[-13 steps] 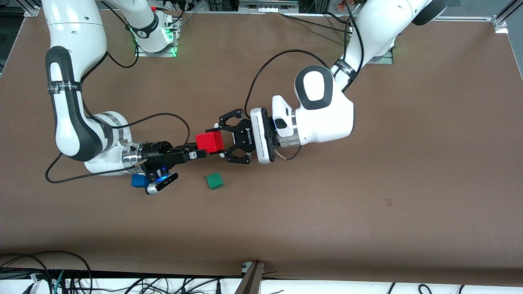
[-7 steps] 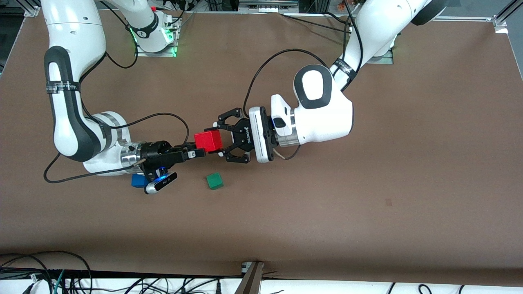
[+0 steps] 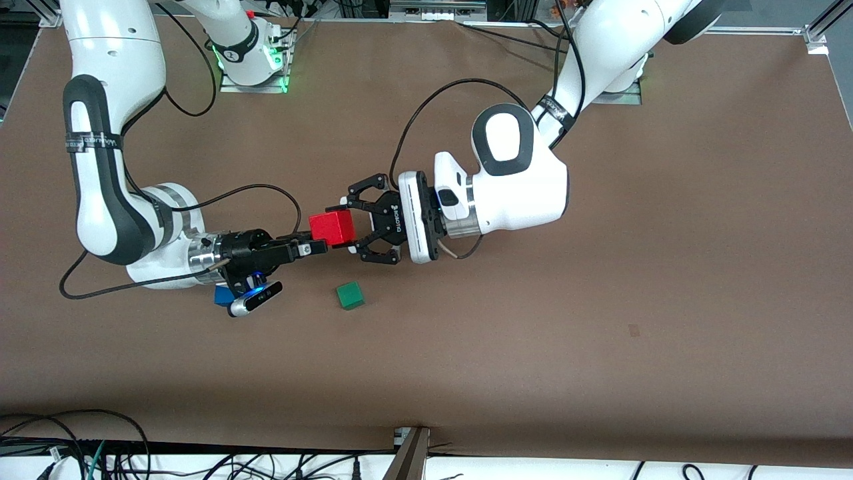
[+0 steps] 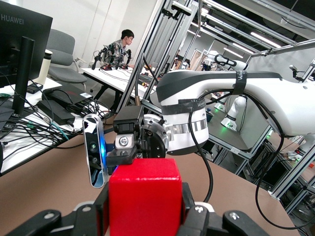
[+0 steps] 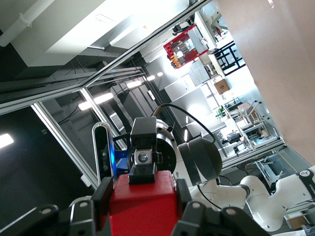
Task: Pass red block to right arm, stack on blue
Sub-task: 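Open the left gripper and withdraw it while the right gripper pulls away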
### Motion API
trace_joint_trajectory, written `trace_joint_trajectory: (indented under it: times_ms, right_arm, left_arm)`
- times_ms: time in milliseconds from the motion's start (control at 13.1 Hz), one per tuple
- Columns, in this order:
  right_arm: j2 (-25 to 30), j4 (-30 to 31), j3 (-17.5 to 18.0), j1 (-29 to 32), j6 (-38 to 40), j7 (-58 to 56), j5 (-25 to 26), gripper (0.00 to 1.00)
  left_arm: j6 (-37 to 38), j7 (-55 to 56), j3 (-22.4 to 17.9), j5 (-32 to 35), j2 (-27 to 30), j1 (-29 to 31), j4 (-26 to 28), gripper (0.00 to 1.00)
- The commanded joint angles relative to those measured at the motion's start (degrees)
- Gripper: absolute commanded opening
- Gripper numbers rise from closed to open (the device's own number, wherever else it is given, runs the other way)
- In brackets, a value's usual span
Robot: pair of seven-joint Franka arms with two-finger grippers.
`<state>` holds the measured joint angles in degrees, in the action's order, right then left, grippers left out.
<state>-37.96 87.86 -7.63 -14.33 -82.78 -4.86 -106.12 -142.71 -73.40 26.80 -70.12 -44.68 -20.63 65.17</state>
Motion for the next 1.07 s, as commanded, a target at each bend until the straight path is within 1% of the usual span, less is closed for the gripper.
trace_joint_trajectory:
  times_ms: [0,306,382,459,535,611,688,764,841,994]
  right_arm:
    - [0.6,-0.5,0.07,3.0,1.22,0.73,-0.49,0.23]
    - [0.6,-0.5,0.07,3.0,1.22,0.73,-0.49,0.22]
    - [0.6,-0.5,0.07,3.0,1.22,0.65,-0.49,0.22]
    - [0.6,-0.59,-0.02,3.08,1.22,0.65,-0.23,0.22]
    - [0.6,-0.85,-0.45,3.08,1.13,0.56,1.52,0.22]
    - [0.6,-2.5,-1.15,3.08,1.04,0.65,4.06,0.22]
    - [0.6,-3.74,-1.68,3.17,0.87,0.65,6.6,0.21]
    - [0.6,-5.49,-2.56,3.26,0.78,0.73,9.24,0.2]
    - [0.6,-6.73,-3.44,3.26,0.78,0.73,12.05,0.2]
    - [1.22,-8.4,-5.8,3.17,0.95,0.3,17.94,0.2]
  left_arm:
    - [0.5,-0.61,-0.96,-1.33,0.3,0.76,0.93,0.99]
    - [0.59,0.35,-0.96,-0.81,0.3,1.38,1.19,1.0]
    - [0.94,1.4,-1.31,-0.55,0.39,1.38,1.1,1.0]
    - [1.55,2.72,-2.62,-0.54,0.47,1.38,1.1,1.0]
    - [1.91,3.86,-4.63,-0.63,0.65,1.38,1.19,1.0]
    - [4.78,4.57,-6.13,-0.46,0.74,1.38,1.28,1.0]
    - [8.99,5.1,-9.72,2.16,0.83,1.38,1.28,1.0]
    - [13.47,6.06,-13.23,6.18,0.74,1.38,1.19,1.0]
    - [17.51,8.33,-15.27,9.18,0.83,1.47,1.02,1.0]
    - [21.41,11.51,-17.83,12.54,0.83,2.43,1.1,1.0]
